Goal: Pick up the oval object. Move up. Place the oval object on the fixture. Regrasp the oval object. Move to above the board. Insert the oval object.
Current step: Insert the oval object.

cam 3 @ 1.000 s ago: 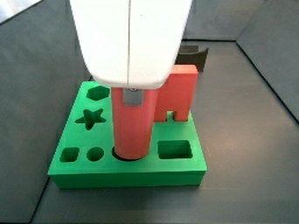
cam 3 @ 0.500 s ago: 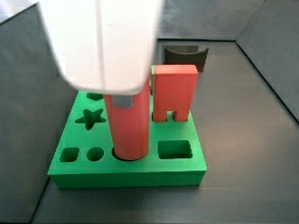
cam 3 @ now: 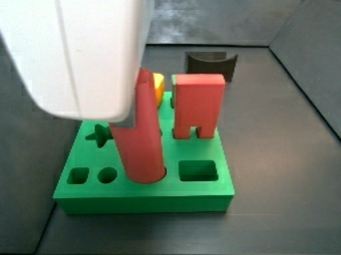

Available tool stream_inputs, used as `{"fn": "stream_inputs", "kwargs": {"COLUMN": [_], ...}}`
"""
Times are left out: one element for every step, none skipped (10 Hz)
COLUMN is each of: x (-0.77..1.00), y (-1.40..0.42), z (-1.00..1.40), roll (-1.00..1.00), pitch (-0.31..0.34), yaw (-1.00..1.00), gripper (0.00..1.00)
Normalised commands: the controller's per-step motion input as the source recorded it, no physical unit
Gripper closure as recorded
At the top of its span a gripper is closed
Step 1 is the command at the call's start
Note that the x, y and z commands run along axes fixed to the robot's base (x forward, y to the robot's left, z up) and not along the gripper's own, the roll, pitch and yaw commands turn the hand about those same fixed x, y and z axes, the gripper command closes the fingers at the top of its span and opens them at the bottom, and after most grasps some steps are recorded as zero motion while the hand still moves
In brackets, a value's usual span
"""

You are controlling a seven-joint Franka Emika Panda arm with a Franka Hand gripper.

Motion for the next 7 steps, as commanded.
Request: {"fn": "stream_inputs", "kwargs": {"x": [0.0, 0.11, 0.33, 0.37, 0.36, 0.19, 0.0], "y": [-0.17, -0.25, -0.21, -0.23, -0.19, 0.0, 0.0], "z": [-0.88, -1.0, -1.0, -1.0, -1.0, -0.55, 0.0], "roll": [0.0, 0.02, 0.02, 0.02, 0.02, 0.0, 0.0], "pitch": [-0.094, -0.05, -0.016, -0.02, -0.017, 0.0, 0.0], "yaw": [0.0, 0.0, -0.05, -0.11, -0.05, -0.1, 0.0], "gripper": [1.0, 1.0, 1.0, 1.0, 1.0, 1.0, 1.0]}}
